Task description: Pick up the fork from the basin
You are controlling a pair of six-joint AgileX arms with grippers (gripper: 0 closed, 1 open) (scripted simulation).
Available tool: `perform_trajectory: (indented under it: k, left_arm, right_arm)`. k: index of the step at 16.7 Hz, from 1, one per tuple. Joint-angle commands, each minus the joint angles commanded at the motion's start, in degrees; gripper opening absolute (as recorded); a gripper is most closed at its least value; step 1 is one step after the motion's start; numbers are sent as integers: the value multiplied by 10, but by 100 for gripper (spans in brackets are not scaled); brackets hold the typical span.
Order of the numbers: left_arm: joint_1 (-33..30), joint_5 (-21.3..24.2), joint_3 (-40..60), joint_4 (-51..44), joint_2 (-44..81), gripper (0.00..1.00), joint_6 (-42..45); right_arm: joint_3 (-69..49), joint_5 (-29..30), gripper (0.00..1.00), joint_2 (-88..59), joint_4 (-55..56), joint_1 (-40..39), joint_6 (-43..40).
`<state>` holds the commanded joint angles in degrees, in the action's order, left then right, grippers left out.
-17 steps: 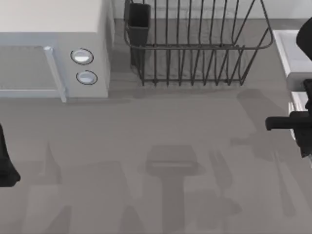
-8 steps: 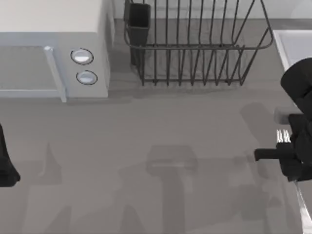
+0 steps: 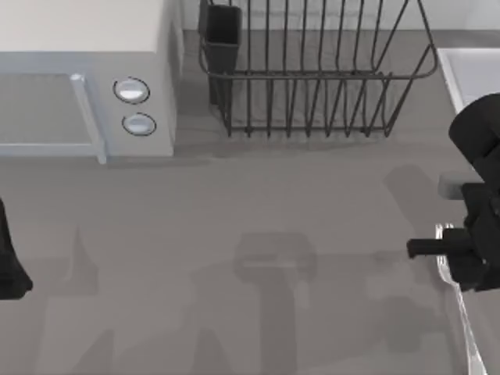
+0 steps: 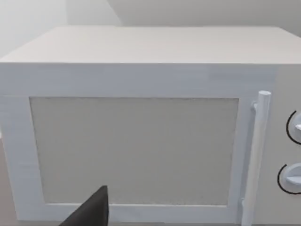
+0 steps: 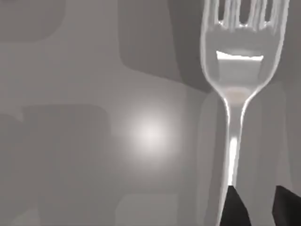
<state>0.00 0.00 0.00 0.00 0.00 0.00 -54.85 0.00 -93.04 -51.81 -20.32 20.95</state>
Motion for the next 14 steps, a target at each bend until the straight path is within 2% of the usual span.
perform_trajectory:
  k: [8,14]
  left_arm:
    - [0,0,0,0,0,100,0]
    - [0,0,0,0,0,100,0]
  right_arm:
    - [0,0,98,0,0,0,0]
    - [0,0,100,0,0,0,0]
